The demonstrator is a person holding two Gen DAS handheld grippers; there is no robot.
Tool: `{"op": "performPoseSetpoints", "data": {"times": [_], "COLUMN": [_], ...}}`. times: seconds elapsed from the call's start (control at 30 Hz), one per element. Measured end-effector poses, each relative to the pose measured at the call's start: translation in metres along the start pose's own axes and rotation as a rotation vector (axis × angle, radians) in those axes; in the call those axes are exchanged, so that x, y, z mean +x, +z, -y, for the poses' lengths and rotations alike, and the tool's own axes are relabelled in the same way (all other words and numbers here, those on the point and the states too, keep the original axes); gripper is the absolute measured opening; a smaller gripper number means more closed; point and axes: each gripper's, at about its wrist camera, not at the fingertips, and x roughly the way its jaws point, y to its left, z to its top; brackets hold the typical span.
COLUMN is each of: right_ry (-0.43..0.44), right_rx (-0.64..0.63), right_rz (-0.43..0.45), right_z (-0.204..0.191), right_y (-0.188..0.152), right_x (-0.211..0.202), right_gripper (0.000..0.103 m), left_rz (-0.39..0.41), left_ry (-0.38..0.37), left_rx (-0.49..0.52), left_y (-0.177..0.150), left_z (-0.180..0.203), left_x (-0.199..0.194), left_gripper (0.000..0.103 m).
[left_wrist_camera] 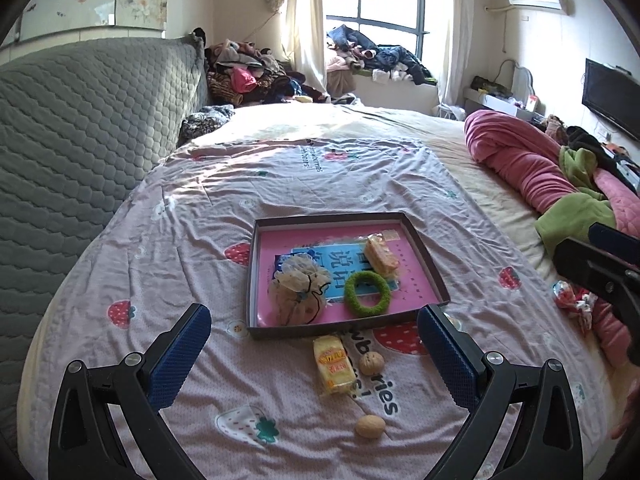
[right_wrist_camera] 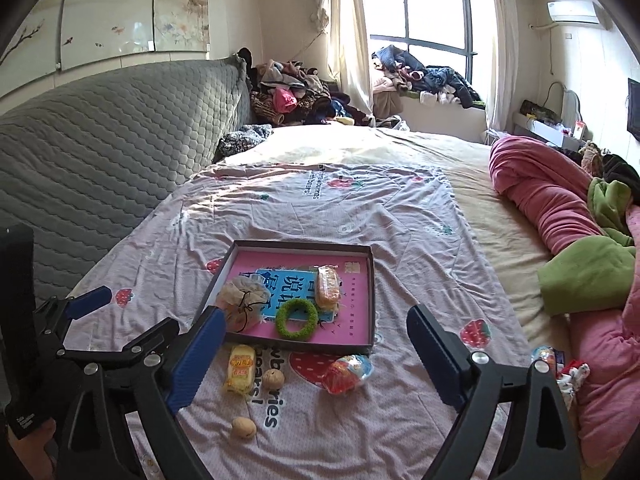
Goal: Organize objects
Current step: 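Withdraw both tools from the tray back toward the remaining snacks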
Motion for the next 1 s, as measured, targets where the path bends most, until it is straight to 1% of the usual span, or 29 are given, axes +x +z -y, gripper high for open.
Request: {"op": "performPoseSetpoints", "data": {"times": [0.2,0.53,0.77,1.0], "right_ry": [-0.007,-0.015,-0.015,-0.009], "right_rx": [-0.001,0.002,0.015,0.007], "right_rz": [0.013,0.008,-0.006,-0.028], "right_z": [0.005,0.012,0.020,0.018], "right_y": [-0.008,-0.024,-0.034,-0.046], "right_x": [-0.024,-0.042,-0.041,-0.032], "right_gripper": [0.095,0.095,0.095,0.095], "left_rz": [-0.013,-0.043,-0.076,-0.105], "left_ry": [0.001,0.007,0.005,0.013], "left_rx": [0.011,0.037,0.048,0.053], "left_y": [-0.011,-0.037,-0.055,-0.069], "left_z": [0.005,0.016,0.023,0.025], "left_x": [-0.013,-0.017,-0.011,0.003], "left_gripper": [0.103,0.103,0.103,0.103]}}
